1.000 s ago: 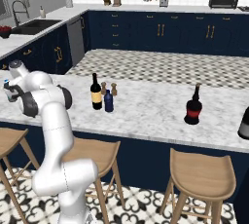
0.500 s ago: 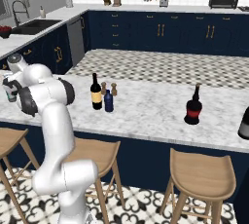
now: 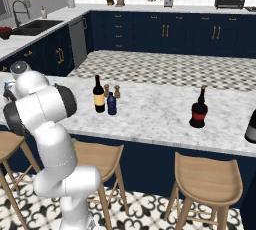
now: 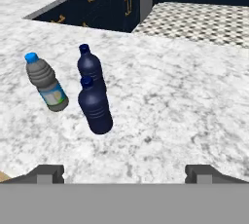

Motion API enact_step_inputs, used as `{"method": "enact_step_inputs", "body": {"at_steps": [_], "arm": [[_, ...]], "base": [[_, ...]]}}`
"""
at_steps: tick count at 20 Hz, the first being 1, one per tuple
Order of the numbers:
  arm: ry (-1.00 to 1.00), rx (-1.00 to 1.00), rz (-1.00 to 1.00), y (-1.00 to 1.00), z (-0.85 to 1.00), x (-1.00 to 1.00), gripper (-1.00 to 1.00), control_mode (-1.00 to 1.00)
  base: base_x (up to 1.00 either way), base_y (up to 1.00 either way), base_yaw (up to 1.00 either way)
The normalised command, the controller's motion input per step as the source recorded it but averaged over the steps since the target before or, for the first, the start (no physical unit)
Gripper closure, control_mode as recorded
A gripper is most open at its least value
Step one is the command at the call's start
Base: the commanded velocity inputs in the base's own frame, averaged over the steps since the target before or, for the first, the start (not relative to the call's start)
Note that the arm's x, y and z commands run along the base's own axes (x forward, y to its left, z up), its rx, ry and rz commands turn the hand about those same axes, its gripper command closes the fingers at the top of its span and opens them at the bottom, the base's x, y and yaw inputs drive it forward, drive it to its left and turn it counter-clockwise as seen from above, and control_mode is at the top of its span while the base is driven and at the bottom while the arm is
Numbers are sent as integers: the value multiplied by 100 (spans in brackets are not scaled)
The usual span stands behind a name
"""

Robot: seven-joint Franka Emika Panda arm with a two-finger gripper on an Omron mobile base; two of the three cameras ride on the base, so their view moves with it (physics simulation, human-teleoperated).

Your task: Move the plastic bottles in the middle to the plastics group, and the glass bottles in the middle to the glass group.

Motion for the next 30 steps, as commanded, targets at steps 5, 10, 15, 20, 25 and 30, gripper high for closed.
{"method": "enact_step_inputs", "body": {"at_steps": [5,10,15,20,25,30], "arm": [[-5,2,0,-100,43,-54,-100,-100],[0,1,-2,-99,61,-31,-100,-100],[0,0,-7,-100,46,-15,-100,-100],[1,-2,-10,-100,15,-15,-100,-100],[4,-4,-15,-94,6,-6,-100,-100],[13,-8,-19,-94,2,0,-100,-100]], "base": [[0,0,0],[0,0,0],[0,0,0],[0,0,0],[0,0,0],[0,0,0]]}}
